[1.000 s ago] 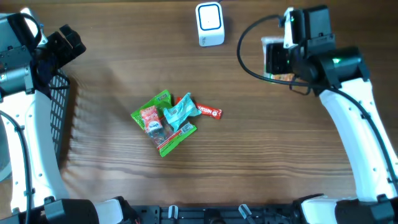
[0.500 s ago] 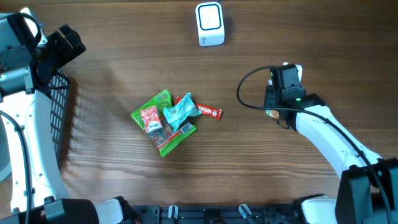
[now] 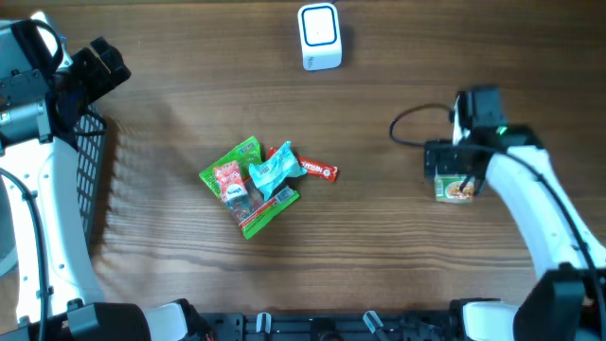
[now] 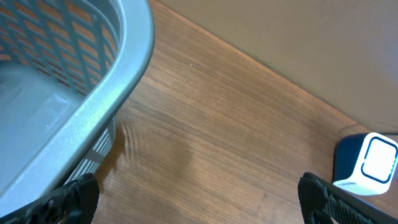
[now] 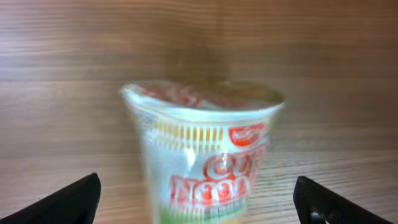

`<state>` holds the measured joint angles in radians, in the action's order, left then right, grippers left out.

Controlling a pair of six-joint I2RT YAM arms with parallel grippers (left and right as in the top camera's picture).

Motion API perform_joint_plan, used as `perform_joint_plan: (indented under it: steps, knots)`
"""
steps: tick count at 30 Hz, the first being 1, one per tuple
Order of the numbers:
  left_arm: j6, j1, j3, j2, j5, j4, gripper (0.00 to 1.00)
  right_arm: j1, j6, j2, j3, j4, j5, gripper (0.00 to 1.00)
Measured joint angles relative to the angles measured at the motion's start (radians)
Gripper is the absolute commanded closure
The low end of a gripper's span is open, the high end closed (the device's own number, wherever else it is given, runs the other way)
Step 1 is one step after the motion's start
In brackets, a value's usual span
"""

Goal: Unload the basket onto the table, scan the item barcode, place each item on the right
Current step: 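Carry cup noodles right and set it upright on the table, then reach right gripper to the mint-green packet and grasp it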

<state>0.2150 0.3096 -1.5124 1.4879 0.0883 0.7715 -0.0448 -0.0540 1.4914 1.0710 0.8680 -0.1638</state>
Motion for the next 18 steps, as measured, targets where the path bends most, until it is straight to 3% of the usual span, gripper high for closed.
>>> perform_joint_plan:
  steps: [3, 5, 6, 8, 14, 18]
  knots:
    - [0.0, 0.0, 0.0, 0.0, 0.0, -0.001, 0.0, -0.004, 0.045, -0.026, 0.284, 0.06, 0.282, 0.08]
    - [0.0, 0.0, 0.0, 0.0, 0.0, -0.001, 0.0, -0.027, 0.044, -0.039, 0.308, 0.053, 0.417, 0.07]
    - [0.0, 0.0, 0.0, 0.0, 0.0, -0.001, 0.0, -0.066, 0.018, -0.035, 0.308, 0.051, 0.483, 0.0]
    - [0.0, 0.0, 0.0, 0.0, 0.0, -0.001, 0.0, -0.154, -0.028, -0.026, 0.298, 0.006, 0.526, 0.0]
    - [0.0, 0.0, 0.0, 0.0, 0.0, -0.001, 0.0, -0.645, -0.295, 0.108, 0.256, -0.245, 0.418, 0.05]
    - [0.0, 0.0, 0.0, 0.0, 0.0, -0.001, 0.0, -0.802, -0.456, 0.285, 0.255, -0.34, 0.177, 0.08]
